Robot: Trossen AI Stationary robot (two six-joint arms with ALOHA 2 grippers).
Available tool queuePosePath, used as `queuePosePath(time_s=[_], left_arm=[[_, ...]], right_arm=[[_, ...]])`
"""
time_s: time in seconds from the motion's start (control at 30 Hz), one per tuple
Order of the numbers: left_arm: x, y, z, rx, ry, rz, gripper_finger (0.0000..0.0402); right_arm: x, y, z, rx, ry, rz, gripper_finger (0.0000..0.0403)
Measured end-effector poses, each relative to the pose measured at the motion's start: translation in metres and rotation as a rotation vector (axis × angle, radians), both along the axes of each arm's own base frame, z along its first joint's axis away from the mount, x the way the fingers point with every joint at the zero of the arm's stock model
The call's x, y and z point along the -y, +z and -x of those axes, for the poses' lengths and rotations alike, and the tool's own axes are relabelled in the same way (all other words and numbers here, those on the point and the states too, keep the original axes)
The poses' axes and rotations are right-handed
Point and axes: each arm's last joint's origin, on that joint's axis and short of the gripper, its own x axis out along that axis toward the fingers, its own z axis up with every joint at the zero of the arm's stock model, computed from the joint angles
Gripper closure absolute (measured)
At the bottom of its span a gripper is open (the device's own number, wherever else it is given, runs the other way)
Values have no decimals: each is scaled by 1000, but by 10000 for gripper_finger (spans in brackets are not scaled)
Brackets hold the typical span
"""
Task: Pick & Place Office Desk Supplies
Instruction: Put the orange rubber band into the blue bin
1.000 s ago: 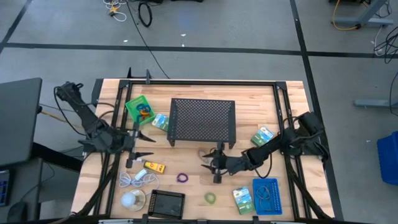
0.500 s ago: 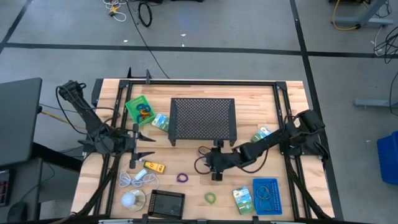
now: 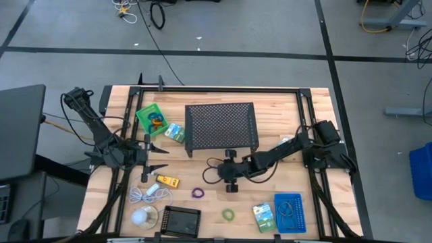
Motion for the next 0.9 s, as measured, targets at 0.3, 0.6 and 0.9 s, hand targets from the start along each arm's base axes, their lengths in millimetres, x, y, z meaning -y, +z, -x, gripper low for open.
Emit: queuePosePath(time_s=[0.3,0.6,0.9], left_arm=[[-1,-1,1,-7,4,17,173],[-1,-2,1,-12,5,13,173],[-1,-2,1,-11,6,20,173]], right_arm=[[4,-4,-5,-88,29,16,249],[4,-5,-4,-103,48,21,343],[3,-5,-4,-107,62,9,399]])
